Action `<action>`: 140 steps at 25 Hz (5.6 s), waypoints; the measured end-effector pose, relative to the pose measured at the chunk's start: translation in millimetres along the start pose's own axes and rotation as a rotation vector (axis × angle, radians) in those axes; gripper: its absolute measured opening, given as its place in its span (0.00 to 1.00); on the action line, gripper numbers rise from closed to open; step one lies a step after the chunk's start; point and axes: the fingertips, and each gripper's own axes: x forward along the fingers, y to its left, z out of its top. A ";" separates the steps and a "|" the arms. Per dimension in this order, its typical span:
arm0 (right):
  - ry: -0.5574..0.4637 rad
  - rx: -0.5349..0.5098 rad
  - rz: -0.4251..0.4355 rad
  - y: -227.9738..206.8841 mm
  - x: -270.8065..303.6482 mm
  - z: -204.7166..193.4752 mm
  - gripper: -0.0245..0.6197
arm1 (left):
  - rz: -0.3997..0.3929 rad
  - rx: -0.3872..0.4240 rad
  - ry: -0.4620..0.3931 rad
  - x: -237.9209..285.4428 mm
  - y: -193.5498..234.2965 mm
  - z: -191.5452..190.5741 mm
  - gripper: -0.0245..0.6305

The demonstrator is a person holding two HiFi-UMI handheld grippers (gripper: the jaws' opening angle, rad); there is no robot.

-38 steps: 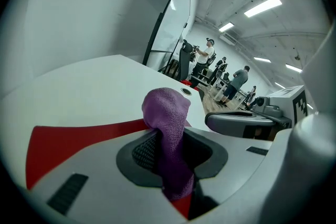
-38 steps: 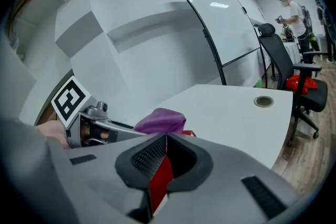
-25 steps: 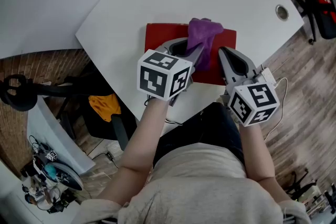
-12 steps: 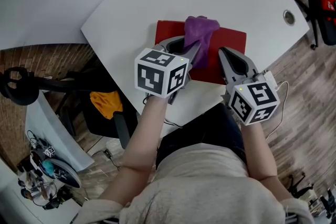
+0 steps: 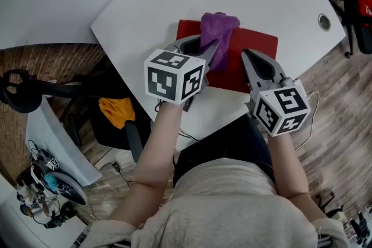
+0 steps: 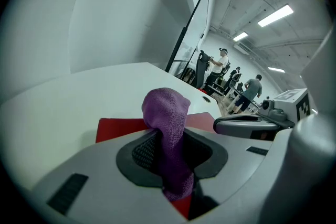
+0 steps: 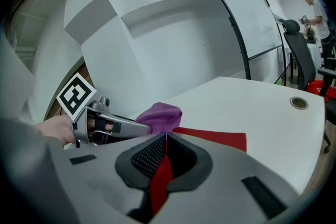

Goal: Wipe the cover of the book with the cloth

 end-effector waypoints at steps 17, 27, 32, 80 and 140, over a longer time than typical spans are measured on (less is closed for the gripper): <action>0.029 -0.040 0.008 14.1 21.5 2.2 0.07 | 0.065 -0.041 -0.038 -22.4 37.4 -1.9 0.21; 0.046 -0.061 0.026 21.0 25.8 1.3 0.07 | 0.111 -0.071 -0.065 -32.9 53.5 -2.3 0.21; 0.056 -0.068 0.029 24.2 26.5 -0.2 0.07 | 0.131 -0.081 -0.076 -39.1 62.3 -3.5 0.21; -0.050 -0.070 -0.035 -16.2 -93.0 -9.3 0.07 | 0.010 0.023 -0.227 -59.3 -83.4 -1.1 0.21; -0.008 0.024 -0.063 -56.2 -125.2 -57.1 0.07 | -0.029 0.077 -0.010 28.4 -150.7 -58.4 0.21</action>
